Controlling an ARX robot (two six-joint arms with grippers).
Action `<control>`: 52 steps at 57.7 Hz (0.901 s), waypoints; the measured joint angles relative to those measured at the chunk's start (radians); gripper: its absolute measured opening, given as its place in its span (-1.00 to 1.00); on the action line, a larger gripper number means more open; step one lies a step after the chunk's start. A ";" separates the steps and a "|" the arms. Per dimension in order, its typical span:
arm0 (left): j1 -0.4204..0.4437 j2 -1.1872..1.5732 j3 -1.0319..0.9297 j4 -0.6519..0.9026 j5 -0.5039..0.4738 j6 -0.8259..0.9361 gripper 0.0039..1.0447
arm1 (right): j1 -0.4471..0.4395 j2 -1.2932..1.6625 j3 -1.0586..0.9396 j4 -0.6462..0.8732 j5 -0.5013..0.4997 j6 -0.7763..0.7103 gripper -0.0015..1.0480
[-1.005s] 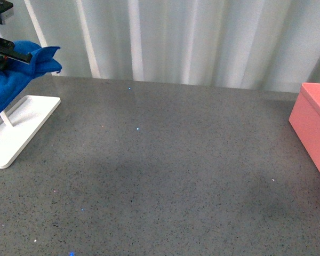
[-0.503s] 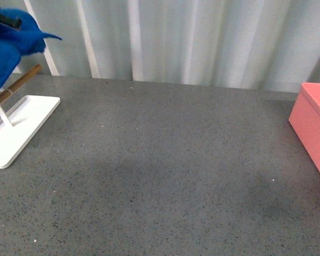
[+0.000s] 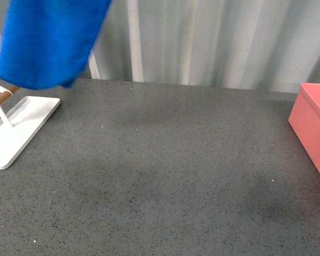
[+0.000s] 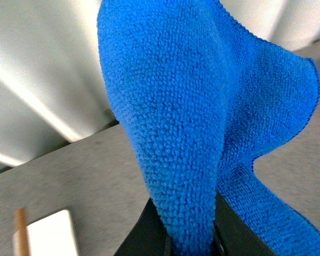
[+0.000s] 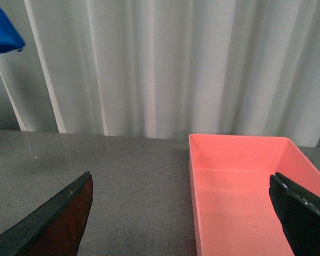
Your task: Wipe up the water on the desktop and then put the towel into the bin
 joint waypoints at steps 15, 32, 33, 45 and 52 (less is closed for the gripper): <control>-0.149 -0.031 -0.274 0.139 0.169 0.006 -0.89 | 0.000 0.000 0.000 0.000 0.000 0.000 0.87; -0.253 -0.037 -0.335 0.342 0.419 -0.204 -0.89 | 0.000 0.000 0.000 0.000 0.000 0.000 0.87; -0.262 -0.039 -0.342 0.365 0.435 -0.223 -0.89 | 0.000 0.000 0.000 0.000 0.000 0.000 0.87; -0.354 -0.050 -0.370 0.558 0.466 -0.461 -0.89 | 0.000 0.000 0.000 0.000 0.000 0.000 0.87; -0.377 -0.050 -0.372 0.594 0.452 -0.520 -0.89 | -0.003 0.003 0.000 0.000 -0.020 0.000 0.87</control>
